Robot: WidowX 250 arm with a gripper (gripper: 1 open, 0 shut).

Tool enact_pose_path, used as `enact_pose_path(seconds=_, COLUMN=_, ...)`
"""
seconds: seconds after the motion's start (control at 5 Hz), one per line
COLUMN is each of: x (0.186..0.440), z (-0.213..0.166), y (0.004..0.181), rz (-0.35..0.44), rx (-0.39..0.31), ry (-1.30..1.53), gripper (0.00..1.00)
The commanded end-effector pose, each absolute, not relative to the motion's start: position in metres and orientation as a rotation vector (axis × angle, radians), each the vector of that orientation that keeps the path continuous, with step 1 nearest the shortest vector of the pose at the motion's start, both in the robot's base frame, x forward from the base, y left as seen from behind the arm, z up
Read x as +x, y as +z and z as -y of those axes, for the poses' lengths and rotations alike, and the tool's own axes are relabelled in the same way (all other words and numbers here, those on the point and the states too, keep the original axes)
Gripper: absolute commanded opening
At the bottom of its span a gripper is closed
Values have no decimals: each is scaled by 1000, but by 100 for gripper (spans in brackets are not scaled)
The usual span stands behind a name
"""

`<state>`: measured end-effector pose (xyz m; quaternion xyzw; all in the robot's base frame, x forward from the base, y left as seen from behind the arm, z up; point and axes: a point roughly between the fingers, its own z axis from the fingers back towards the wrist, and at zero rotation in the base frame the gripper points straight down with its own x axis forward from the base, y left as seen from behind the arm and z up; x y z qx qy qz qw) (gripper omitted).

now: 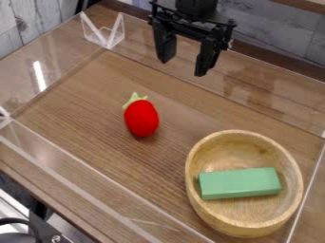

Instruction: Move the red fruit to the left

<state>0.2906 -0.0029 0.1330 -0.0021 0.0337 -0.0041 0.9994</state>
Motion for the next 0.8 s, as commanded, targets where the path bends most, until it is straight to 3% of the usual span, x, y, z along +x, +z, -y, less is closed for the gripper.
enact_pose_path(seconds=0.0, x=291, z=-6, y=120, rz=-89, rx=-5, ry=-3, gripper=100)
enact_pose_path(seconds=0.2, x=277, z=-31, y=103, rz=-79, rx=-12, ry=12, gripper=100)
enact_pose_path(seconds=0.6, x=257, z=-54, y=97, rz=84, rx=-36, ry=63, gripper=100)
